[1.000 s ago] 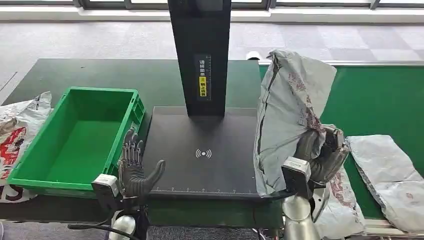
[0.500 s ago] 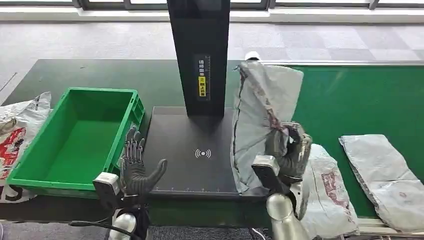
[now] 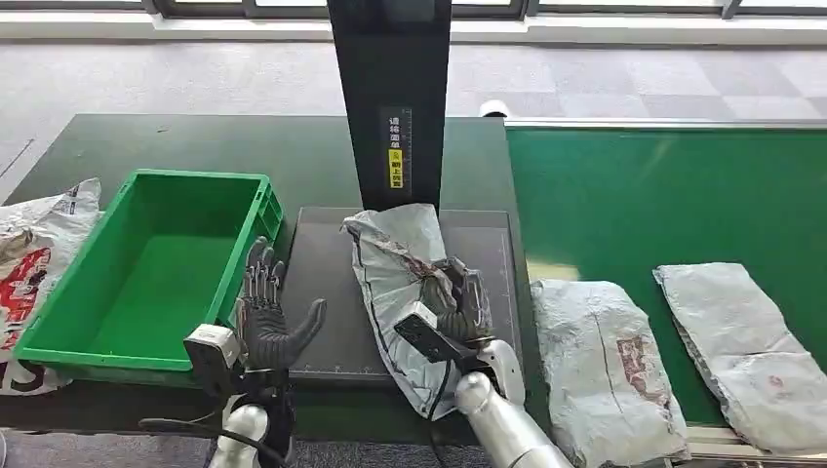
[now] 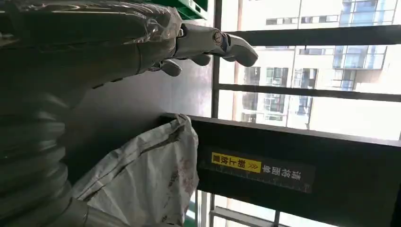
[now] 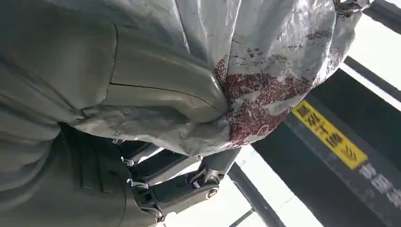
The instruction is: Moved the parcel from conveyor to table for the left to box.
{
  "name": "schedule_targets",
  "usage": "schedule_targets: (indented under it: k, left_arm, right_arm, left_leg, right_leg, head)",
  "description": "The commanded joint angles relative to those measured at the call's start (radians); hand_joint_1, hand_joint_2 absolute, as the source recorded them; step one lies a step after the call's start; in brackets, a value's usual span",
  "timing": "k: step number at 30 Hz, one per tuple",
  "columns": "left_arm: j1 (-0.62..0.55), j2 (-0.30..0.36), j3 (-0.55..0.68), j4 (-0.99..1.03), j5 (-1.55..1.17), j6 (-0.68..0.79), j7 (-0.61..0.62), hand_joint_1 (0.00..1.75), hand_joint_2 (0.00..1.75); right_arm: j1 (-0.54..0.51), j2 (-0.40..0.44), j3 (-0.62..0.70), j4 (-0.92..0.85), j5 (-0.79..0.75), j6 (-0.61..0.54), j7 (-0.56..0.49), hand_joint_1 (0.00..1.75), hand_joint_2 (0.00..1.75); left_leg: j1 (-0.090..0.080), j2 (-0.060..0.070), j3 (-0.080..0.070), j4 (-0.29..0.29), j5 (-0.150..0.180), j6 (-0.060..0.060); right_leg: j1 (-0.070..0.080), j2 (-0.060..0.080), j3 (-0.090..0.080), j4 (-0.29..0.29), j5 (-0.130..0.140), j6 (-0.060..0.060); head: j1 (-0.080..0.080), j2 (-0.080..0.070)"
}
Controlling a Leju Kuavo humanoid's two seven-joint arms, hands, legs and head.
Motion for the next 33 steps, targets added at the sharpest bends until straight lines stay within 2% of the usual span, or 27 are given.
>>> schedule_targets:
  k: [1, 18, 19, 24, 25, 27, 29, 33]
  left_arm:
    - [-0.049, 0.027, -0.002, 0.060, 0.004, 0.002, 0.005, 0.00, 1.75]
    - [-0.046, 0.025, -0.004, 0.061, 0.006, 0.009, 0.005, 0.00, 1.75]
    - [-0.046, 0.025, -0.005, 0.062, 0.005, 0.011, 0.005, 0.00, 1.75]
    - [-0.041, 0.026, -0.003, 0.055, 0.008, 0.018, 0.005, 0.00, 1.75]
    - [-0.038, 0.026, 0.006, 0.053, 0.013, 0.026, 0.005, 0.00, 1.75]
    - [-0.036, 0.031, 0.014, 0.049, 0.015, 0.016, 0.005, 0.00, 1.75]
    - [-0.032, 0.028, 0.021, 0.044, 0.012, 0.010, 0.005, 0.00, 1.75]
    - [-0.027, 0.025, 0.025, 0.039, 0.009, 0.010, 0.005, 0.00, 1.75]
  right_arm:
    - [-0.083, -0.014, 0.046, 0.184, -0.007, -0.001, 0.002, 1.75, 1.75]
    - [-0.086, -0.015, 0.049, 0.190, -0.008, 0.000, 0.011, 1.75, 1.75]
    - [-0.089, -0.017, 0.054, 0.197, 0.002, -0.004, 0.029, 0.00, 1.75]
    - [-0.076, -0.014, 0.058, 0.172, -0.008, -0.017, 0.015, 0.00, 1.75]
    - [0.013, -0.021, 0.097, -0.055, -0.068, -0.070, -0.074, 0.00, 1.75]
    - [0.051, -0.022, 0.108, -0.139, -0.064, -0.070, -0.074, 0.00, 1.75]
    - [0.077, -0.032, 0.124, -0.197, -0.009, -0.066, -0.027, 0.00, 1.75]
    - [0.083, -0.033, 0.130, -0.193, 0.005, -0.069, -0.018, 0.00, 1.75]
  left_leg:
    - [0.000, 0.000, 0.002, -0.002, 0.001, 0.000]
    - [0.000, 0.000, 0.003, -0.002, 0.000, 0.000]
    - [0.000, 0.000, 0.002, -0.001, 0.000, 0.000]
    - [0.000, 0.000, 0.002, -0.001, 0.001, 0.000]
    - [0.000, 0.000, 0.001, -0.001, 0.000, 0.000]
    - [0.000, -0.001, 0.002, -0.002, 0.000, 0.000]
    - [0.000, -0.001, 0.001, -0.001, 0.000, 0.000]
    - [0.000, -0.001, 0.003, -0.002, 0.000, 0.000]
  right_leg:
    - [0.000, -0.001, 0.002, -0.002, 0.000, -0.001]
    - [0.000, -0.001, 0.003, -0.002, 0.000, -0.001]
    - [0.000, -0.001, 0.002, -0.001, 0.000, 0.000]
    - [0.000, -0.001, 0.002, -0.001, 0.000, -0.001]
    - [0.000, -0.001, 0.001, -0.001, 0.000, -0.001]
    - [0.001, -0.002, 0.002, -0.002, 0.000, -0.001]
    - [0.001, -0.002, 0.001, -0.001, 0.000, -0.001]
    - [0.000, -0.001, 0.003, -0.002, 0.000, -0.001]
  head:
    - [0.000, 0.000]
    - [0.000, 0.000]
    - [0.000, 0.000]
    - [0.000, 0.000]
    - [0.000, 0.000]
    - [0.000, 0.000]
    - [0.000, 0.000]
    - [0.000, 0.000]
